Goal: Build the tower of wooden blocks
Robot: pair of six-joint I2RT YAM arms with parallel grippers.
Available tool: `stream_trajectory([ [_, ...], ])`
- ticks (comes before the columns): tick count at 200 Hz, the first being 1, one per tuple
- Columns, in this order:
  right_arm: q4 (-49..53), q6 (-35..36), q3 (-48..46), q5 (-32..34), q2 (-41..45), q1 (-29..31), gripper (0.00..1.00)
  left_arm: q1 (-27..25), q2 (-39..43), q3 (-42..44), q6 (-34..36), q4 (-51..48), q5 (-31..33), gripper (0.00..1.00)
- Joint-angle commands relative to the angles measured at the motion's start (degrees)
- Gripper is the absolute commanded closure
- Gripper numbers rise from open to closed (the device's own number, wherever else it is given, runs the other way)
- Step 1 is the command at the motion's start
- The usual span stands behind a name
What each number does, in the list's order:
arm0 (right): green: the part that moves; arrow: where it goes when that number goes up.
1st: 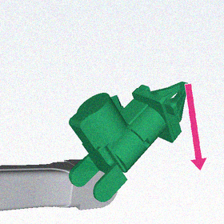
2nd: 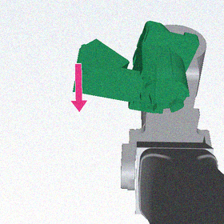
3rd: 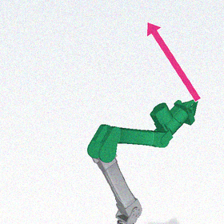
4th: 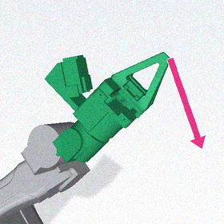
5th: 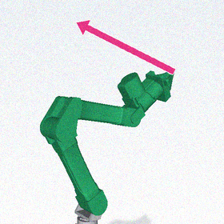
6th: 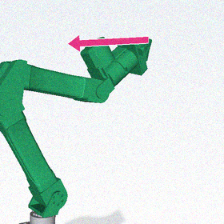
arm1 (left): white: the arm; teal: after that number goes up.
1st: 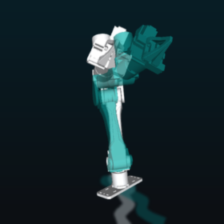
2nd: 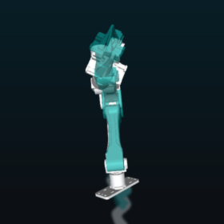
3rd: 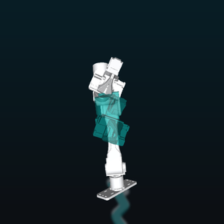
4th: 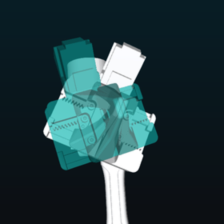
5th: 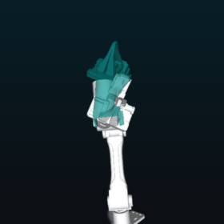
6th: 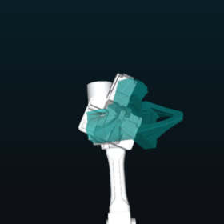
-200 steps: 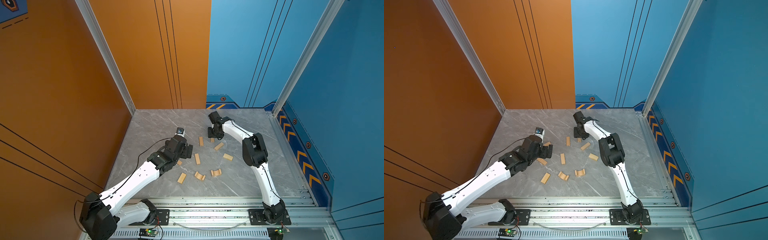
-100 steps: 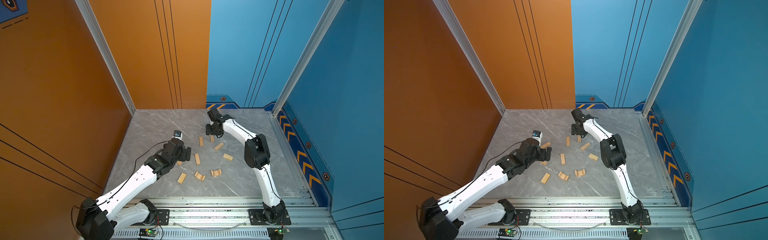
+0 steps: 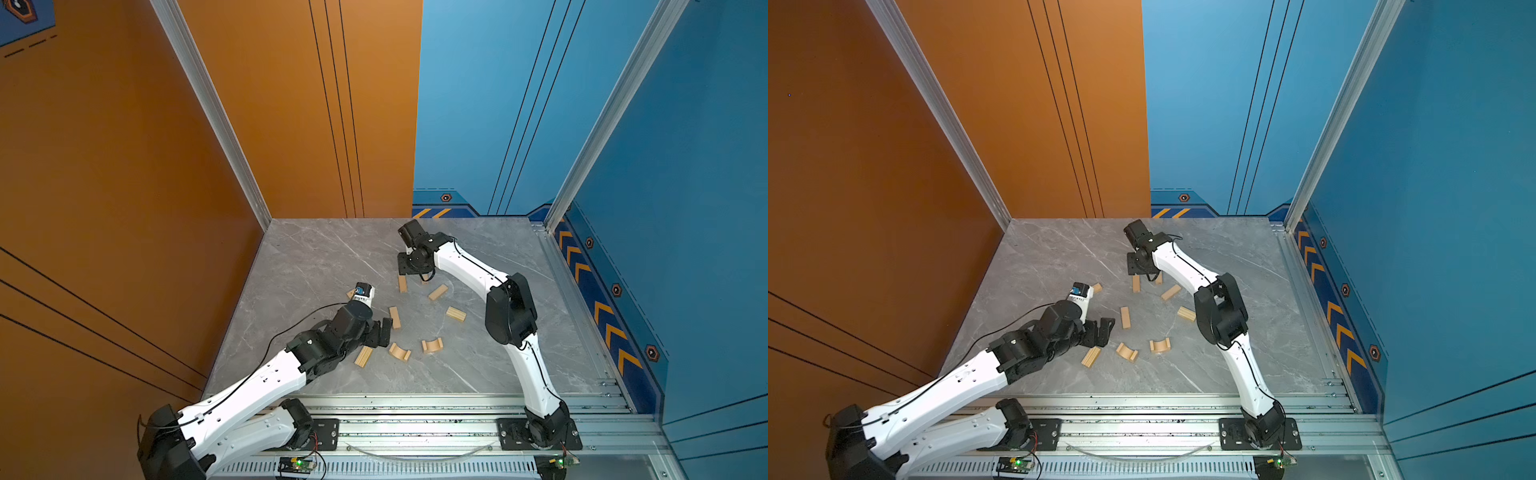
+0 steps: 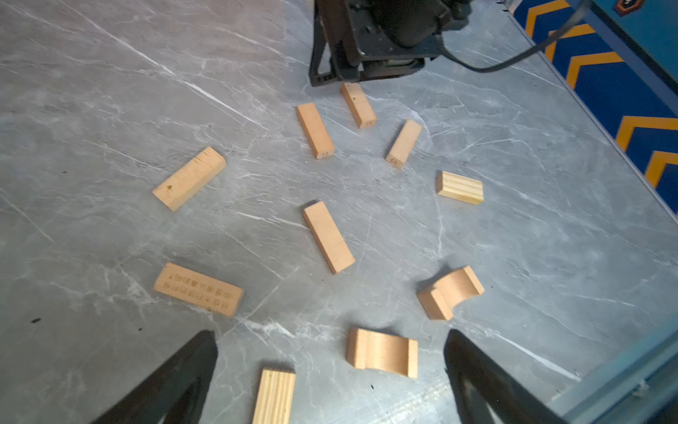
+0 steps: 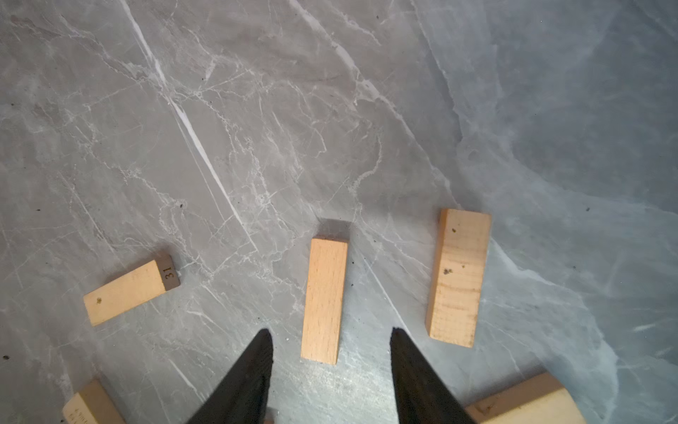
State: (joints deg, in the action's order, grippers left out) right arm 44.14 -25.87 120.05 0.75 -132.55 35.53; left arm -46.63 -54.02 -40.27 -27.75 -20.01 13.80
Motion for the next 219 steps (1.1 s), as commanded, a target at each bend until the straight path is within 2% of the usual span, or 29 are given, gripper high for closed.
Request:
stream_trajectory([
  [1, 2.5, -1.0, -0.8, 5.2, -0.5, 0.9, 0.47, -1.2, 3.7, 1.2, -3.1, -0.4, -2.3, 0.02],
  [66, 2.6, -2.8, 1.2, 4.7, -5.3, 2.0, 0.48, -2.1, 11.1, 4.1, -5.7, -3.9, -1.5, 0.02],
  [143, 2.8, -3.5, 3.4, 3.5, -8.9, 2.4, 0.52, -1.0, 8.9, 2.5, -3.6, -4.4, -1.1, 0.02],
  [189, 4.0, -3.4, 4.4, 4.3, -9.6, 1.9, 0.69, -0.1, 6.8, 1.8, -2.6, -3.6, -2.1, 0.02],
  [219, 5.3, -3.3, 6.0, 4.8, -10.6, 1.5, 0.71, 1.0, 6.1, 1.8, -2.3, -2.9, -3.1, 0.02],
])
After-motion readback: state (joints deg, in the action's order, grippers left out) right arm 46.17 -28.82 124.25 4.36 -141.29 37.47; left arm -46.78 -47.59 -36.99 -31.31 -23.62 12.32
